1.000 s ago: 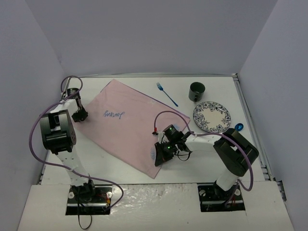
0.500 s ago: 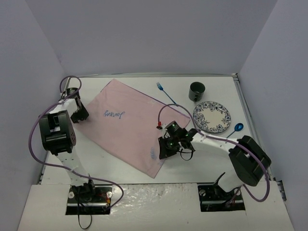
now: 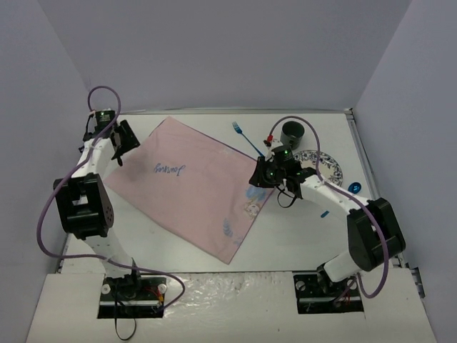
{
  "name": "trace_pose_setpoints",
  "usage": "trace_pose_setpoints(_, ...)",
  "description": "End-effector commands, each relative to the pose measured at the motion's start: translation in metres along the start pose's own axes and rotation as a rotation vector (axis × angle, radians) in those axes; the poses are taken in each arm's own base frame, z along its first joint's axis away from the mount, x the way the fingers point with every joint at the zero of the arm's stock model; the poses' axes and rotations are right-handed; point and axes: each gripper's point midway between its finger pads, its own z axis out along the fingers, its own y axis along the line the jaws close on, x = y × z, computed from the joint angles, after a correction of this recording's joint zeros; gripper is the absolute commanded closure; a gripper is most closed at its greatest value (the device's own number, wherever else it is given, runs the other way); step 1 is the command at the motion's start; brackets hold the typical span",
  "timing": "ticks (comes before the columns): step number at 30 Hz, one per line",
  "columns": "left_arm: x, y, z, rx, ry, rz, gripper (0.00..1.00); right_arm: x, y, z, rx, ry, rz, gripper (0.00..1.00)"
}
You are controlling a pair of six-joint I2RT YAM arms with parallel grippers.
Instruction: Set the dinner table for one person
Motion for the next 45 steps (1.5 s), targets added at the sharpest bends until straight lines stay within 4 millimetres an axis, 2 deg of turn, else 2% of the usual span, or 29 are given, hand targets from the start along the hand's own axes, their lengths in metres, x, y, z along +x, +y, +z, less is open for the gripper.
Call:
trace_pose_setpoints(1, -0.024, -0.069, 0.011, 0.209, -0.088, 0.081, 0.42, -0.054, 0.002, 0.016, -0.04, -0.166, 0.035, 0.82)
trace_pose_setpoints(2, -0.025, -0.081, 0.017, 0.243, -0.095, 0.098, 0.42, -0.059, -0.002, 0.02, -0.041, -0.184, 0.052, 0.82)
trace_pose_setpoints(4, -0.022, -0.091, 0.033, 0.267, -0.093, 0.097, 0.43, -0.068, -0.011, 0.025, -0.037, -0.215, 0.077, 0.82)
trace_pose_setpoints(9, -0.026, -0.095, 0.062, 0.266, -0.091, 0.08, 0.48, -0.067, -0.039, 0.044, 0.015, -0.223, 0.11, 0.82)
trace_pose_setpoints(14, -0.012, -0.087, 0.093, 0.241, -0.04, 0.051, 0.51, -0.062, -0.066, 0.06, 0.066, -0.213, 0.146, 0.82)
trace_pose_setpoints(20, 0.005, -0.077, 0.111, 0.201, 0.005, 0.045, 0.51, -0.047, -0.101, 0.071, 0.164, -0.191, 0.179, 0.82)
trace_pose_setpoints(30, 0.008, -0.058, 0.118, 0.138, 0.014, 0.039, 0.51, -0.034, -0.152, 0.059, 0.377, -0.187, 0.228, 0.8)
trace_pose_setpoints(38, 0.004, -0.048, 0.118, 0.124, 0.012, 0.027, 0.51, -0.042, -0.154, 0.051, 0.383, -0.208, 0.234, 0.78)
trace_pose_setpoints(42, -0.003, -0.051, 0.114, 0.132, 0.0, 0.028, 0.5, -0.058, -0.143, 0.044, 0.352, -0.237, 0.211, 0.76)
trace_pose_setpoints(45, -0.016, -0.06, 0.104, 0.157, -0.025, 0.031, 0.44, -0.08, -0.129, 0.031, 0.317, -0.281, 0.182, 0.74)
